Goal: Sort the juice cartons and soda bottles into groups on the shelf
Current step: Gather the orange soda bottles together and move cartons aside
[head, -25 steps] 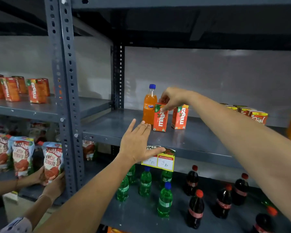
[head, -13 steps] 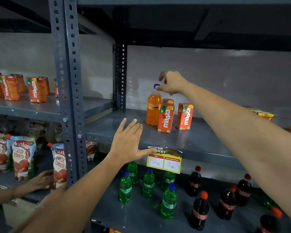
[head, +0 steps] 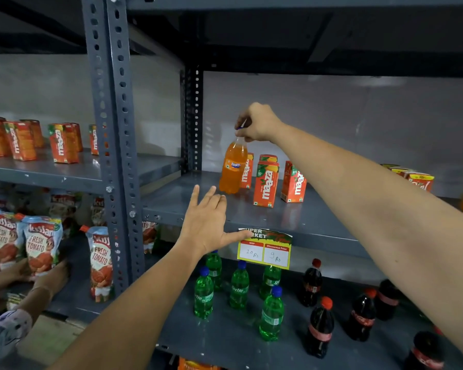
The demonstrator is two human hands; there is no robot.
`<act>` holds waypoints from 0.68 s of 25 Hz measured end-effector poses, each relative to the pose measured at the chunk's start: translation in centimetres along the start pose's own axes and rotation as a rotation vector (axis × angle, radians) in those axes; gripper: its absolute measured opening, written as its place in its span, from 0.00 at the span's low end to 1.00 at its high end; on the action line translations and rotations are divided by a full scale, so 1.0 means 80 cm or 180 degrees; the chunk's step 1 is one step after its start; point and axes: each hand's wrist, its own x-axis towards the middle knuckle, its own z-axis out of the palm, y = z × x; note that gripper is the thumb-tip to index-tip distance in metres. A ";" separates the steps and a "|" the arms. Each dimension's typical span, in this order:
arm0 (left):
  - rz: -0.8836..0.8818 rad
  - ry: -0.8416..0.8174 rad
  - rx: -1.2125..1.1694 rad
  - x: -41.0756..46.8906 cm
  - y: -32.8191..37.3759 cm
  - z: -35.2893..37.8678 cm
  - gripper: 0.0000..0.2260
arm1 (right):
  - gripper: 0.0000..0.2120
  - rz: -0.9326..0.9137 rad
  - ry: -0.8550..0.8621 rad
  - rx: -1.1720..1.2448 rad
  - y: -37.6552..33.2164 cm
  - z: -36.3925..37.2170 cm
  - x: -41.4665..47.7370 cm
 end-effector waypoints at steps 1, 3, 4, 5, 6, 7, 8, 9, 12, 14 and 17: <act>-0.0028 -0.0044 0.0025 -0.001 0.000 -0.002 0.56 | 0.11 -0.0049 0.0016 0.0059 -0.004 -0.004 -0.003; -0.0101 -0.0112 0.0067 -0.004 0.002 -0.007 0.56 | 0.09 -0.0133 -0.0027 0.0175 -0.010 -0.016 -0.013; -0.0153 -0.0118 0.0073 -0.006 0.003 -0.010 0.56 | 0.09 -0.0160 -0.0069 0.0212 -0.012 -0.023 -0.020; -0.0194 -0.0128 0.0079 -0.009 0.005 -0.012 0.56 | 0.08 -0.0163 -0.0118 0.0233 -0.012 -0.030 -0.027; -0.0205 -0.0150 0.0091 -0.012 0.009 -0.016 0.55 | 0.08 -0.0143 -0.0168 0.0247 -0.009 -0.038 -0.034; -0.0177 -0.0170 0.0108 -0.015 0.015 -0.019 0.55 | 0.08 -0.0123 -0.0217 0.0255 -0.006 -0.045 -0.042; -0.0115 -0.0178 0.0129 -0.018 0.023 -0.022 0.54 | 0.08 -0.0108 -0.0259 0.0257 -0.001 -0.054 -0.051; -0.0037 -0.0175 0.0142 -0.019 0.034 -0.025 0.53 | 0.08 -0.0090 -0.0292 0.0257 0.007 -0.065 -0.061; 0.0188 -0.0135 0.0043 -0.014 0.084 -0.034 0.52 | 0.06 0.0017 -0.0343 0.0308 0.039 -0.105 -0.096; 0.0320 -0.0014 -0.0113 -0.004 0.137 -0.042 0.51 | 0.06 0.0085 -0.0309 0.0276 0.072 -0.141 -0.127; 0.0471 0.0050 -0.0213 0.011 0.227 -0.053 0.51 | 0.07 0.0228 -0.0296 0.0177 0.131 -0.200 -0.177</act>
